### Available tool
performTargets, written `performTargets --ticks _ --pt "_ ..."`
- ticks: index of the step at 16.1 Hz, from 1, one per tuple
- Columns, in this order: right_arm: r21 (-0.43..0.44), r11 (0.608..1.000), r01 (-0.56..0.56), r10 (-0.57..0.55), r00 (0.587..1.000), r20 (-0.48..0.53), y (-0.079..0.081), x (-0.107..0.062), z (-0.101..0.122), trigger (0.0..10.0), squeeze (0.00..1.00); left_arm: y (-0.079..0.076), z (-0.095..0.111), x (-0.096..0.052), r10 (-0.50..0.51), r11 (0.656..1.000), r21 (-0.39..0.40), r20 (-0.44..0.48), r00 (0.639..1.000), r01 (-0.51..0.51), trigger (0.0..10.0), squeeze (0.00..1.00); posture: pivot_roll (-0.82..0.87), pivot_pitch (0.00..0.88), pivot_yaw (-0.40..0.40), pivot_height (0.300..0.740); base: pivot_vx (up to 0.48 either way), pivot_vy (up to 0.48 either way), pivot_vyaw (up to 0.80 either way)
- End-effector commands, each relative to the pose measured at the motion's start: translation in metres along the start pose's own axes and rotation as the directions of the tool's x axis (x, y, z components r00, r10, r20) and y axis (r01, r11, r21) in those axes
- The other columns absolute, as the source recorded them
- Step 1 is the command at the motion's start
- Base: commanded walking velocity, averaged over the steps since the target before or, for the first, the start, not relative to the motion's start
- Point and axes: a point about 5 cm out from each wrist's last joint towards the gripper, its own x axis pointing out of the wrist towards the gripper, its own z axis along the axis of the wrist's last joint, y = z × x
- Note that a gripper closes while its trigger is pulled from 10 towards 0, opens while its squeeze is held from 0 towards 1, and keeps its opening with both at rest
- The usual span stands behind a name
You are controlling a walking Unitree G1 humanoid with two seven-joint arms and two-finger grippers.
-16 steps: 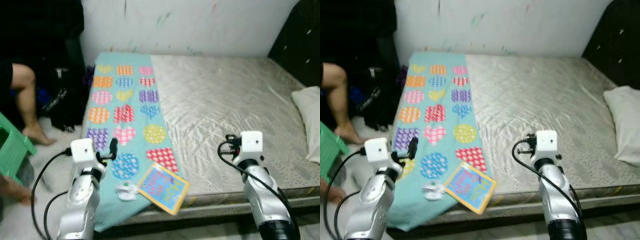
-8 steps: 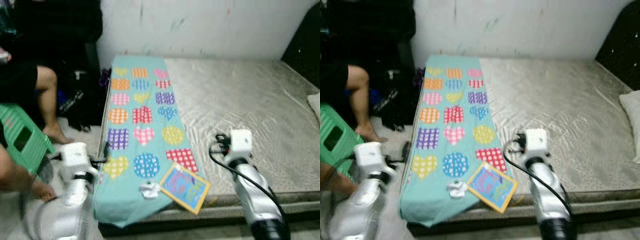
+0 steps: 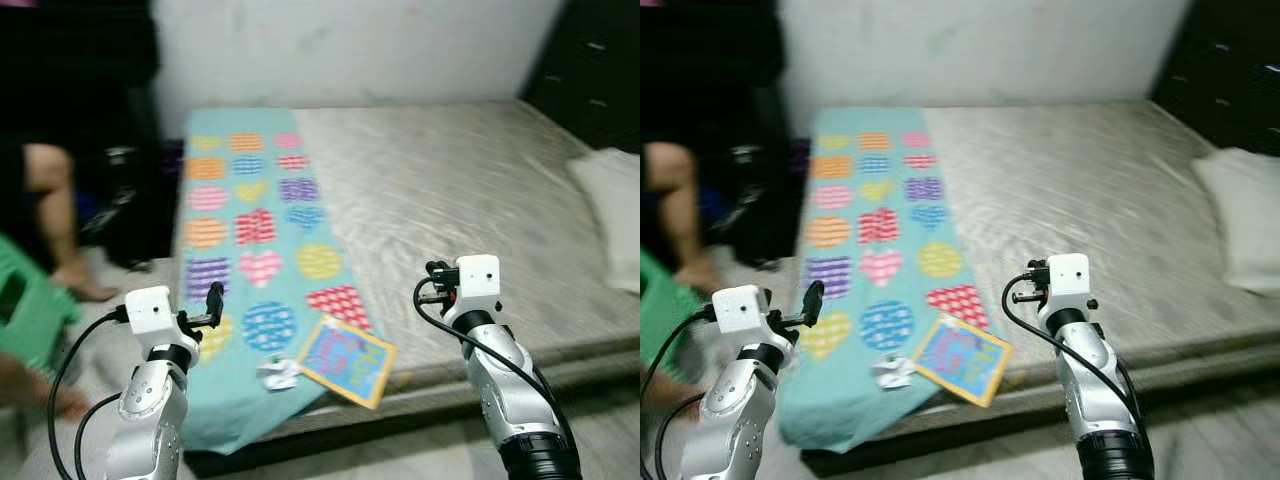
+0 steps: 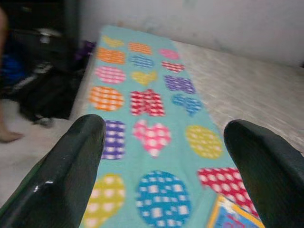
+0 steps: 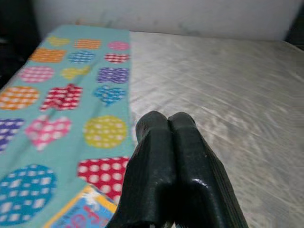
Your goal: Clean up the room
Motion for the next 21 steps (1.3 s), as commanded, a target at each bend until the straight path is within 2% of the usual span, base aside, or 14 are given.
performTargets --ticks 1,17,21 --pt "-0.002 1.000 0.012 -0.012 1.000 -0.003 -0.0038 0.0011 0.0006 10.0 0.00 -0.0008 0.0019 0.0001 -0.008 1.000 0.002 0.006 1.000 0.008 10.0 0.00 -0.13 0.000 -0.036 0.740 0.000 0.000 -0.80" --pt "0.002 1.000 0.012 -0.012 1.000 -0.009 -0.0029 -0.0003 -0.0016 10.0 0.00 -0.0059 0.0020 0.0000 -0.049 0.999 0.014 0.001 0.999 0.049 10.0 0.00 -0.13 0.000 -0.031 0.740 0.000 0.000 -0.80" --pt "0.004 1.000 0.015 -0.015 1.000 -0.012 -0.0029 -0.0010 -0.0028 10.0 0.00 -0.0066 0.0015 -0.0007 -0.056 0.998 0.019 -0.002 0.998 0.056 10.0 0.00 -0.13 0.000 -0.029 0.740 0.132 0.000 -0.39"
